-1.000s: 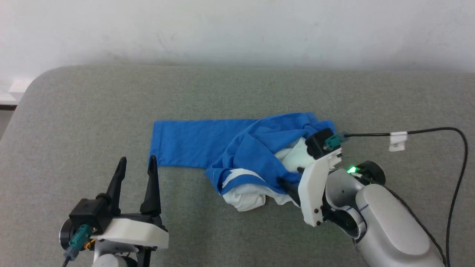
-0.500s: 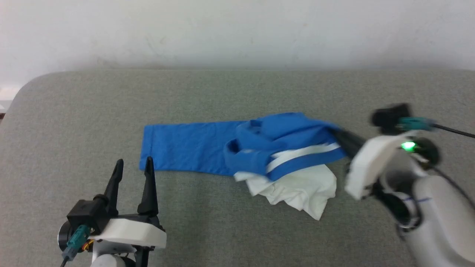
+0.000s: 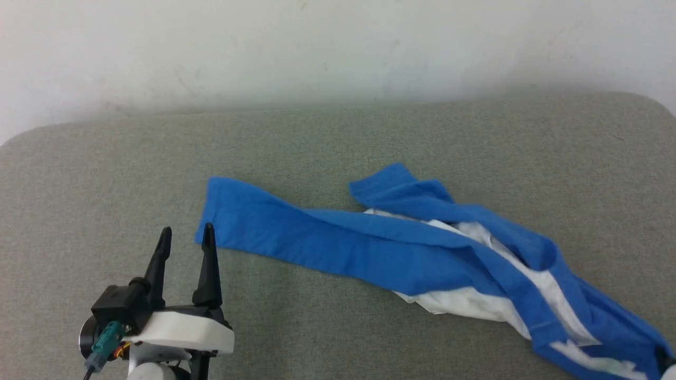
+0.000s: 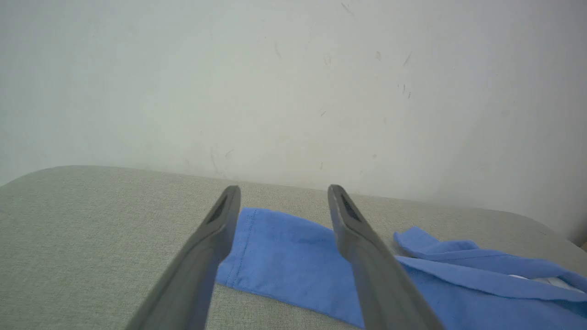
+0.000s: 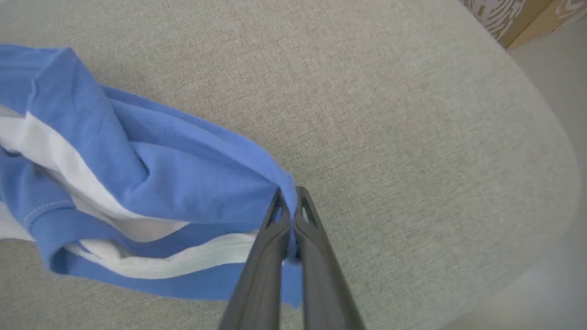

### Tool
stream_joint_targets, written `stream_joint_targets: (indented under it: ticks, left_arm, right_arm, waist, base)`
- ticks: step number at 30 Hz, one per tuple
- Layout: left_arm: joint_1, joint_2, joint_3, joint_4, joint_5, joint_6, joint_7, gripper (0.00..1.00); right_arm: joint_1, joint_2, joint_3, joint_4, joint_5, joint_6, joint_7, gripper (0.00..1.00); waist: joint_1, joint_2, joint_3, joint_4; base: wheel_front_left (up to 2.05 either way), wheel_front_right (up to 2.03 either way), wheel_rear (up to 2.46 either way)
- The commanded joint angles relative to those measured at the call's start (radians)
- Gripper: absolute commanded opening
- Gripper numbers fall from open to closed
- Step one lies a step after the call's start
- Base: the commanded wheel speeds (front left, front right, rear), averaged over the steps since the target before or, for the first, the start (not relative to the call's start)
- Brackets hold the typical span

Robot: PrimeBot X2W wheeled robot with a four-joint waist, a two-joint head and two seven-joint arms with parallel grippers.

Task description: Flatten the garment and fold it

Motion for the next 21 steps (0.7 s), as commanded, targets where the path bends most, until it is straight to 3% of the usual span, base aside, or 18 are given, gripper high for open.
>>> stream_joint_targets:
  ticks: [1,2,3,4,8,14,21]
  left_arm:
    - [0.005,-0.002,0.003,0.001,0.007,0.001,-0.005,1.0]
    - [0.005,-0.001,0.004,0.003,0.007,0.001,-0.005,1.0]
    - [0.006,-0.001,0.005,0.005,0.007,0.0,-0.005,1.0]
    - [0.007,0.0,0.006,0.006,0.007,0.001,-0.005,1.0]
    - [0.017,0.0,0.012,0.008,0.007,0.005,-0.005,1.0]
    - [0.025,-0.007,0.004,0.022,0.007,0.007,-0.005,1.0]
    - [0.041,-0.007,0.001,0.038,0.006,0.012,-0.005,1.0]
  right_arm:
    - [0.011,0.005,-0.009,0.028,0.027,-0.001,0.001,0.0]
    - [0.021,0.005,-0.018,0.054,0.047,-0.001,-0.004,0.25]
    - [0.031,0.005,-0.019,0.073,0.047,-0.001,-0.013,0.92]
    - [0.031,0.006,-0.026,0.087,0.059,-0.001,-0.034,1.0]
    - [-0.009,0.006,-0.031,0.068,0.084,-0.001,-0.236,1.0]
    - [-0.034,0.006,0.055,0.018,0.055,-0.001,-0.485,1.0]
    - [-0.013,0.006,0.217,-0.048,-0.033,-0.001,-0.564,1.0]
  waist:
    - [0.0001,-0.0001,0.003,-0.002]
    - [0.0001,-0.0001,0.003,-0.002]
    - [0.0001,-0.0001,0.003,-0.002]
    - [0.0001,-0.0001,0.003,-0.002]
    - [0.0001,-0.0001,-0.003,-0.005]
    - [0.0001,-0.0001,-0.023,0.007]
    - [0.0001,-0.0001,-0.048,0.016]
  base:
    - [0.0,0.0,0.0]
    - [0.0,0.0,0.0]
    - [0.0,0.0,0.0]
    - [0.0,0.0,0.0]
    - [0.0,0.0,0.0]
    - [0.0,0.0,0.0]
    - [0.0,0.0,0.0]
